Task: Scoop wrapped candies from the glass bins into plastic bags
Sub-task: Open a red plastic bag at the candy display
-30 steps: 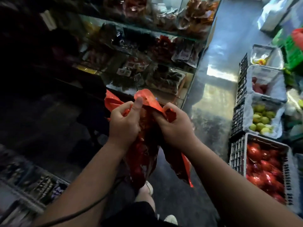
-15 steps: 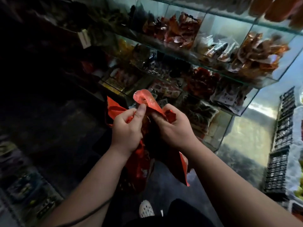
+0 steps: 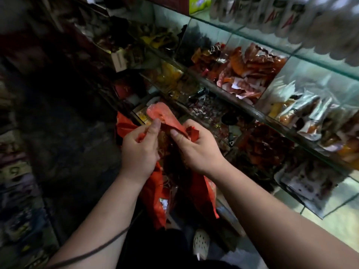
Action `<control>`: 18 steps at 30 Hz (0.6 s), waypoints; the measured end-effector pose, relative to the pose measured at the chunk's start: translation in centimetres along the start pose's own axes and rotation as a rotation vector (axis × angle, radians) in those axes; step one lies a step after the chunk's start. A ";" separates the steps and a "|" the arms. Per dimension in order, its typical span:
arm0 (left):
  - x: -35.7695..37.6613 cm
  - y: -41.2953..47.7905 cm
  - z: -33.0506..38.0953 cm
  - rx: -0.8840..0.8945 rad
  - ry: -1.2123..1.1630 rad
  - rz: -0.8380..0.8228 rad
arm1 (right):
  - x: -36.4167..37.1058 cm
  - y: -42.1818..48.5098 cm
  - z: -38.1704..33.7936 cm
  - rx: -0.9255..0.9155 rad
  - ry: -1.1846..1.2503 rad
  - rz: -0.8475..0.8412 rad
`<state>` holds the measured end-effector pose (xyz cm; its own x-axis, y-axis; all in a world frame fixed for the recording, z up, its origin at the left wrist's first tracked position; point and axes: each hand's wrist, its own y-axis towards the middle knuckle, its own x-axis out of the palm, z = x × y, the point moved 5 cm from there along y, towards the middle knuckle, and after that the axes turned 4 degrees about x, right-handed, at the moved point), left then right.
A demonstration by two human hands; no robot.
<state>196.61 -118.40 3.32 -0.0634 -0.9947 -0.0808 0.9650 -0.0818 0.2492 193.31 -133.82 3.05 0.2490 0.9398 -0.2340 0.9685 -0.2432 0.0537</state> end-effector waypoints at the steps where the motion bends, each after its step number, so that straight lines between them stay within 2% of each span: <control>1: 0.6 0.9 0.3 0.013 0.000 0.008 | -0.4 1.1 -0.4 -0.022 -0.002 -0.013; 5: 2.7 3.9 1.1 0.036 -0.008 0.024 | -2.2 4.8 -1.4 -0.076 0.002 -0.007; 18: 6.2 14.2 -1.9 0.032 0.016 0.011 | -2.0 15.3 1.7 -0.038 0.048 0.004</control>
<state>210.41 -125.61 4.51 -0.0490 -0.9944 -0.0931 0.9568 -0.0735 0.2813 207.59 -139.84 2.73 0.2519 0.9496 -0.1866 0.9668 -0.2384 0.0919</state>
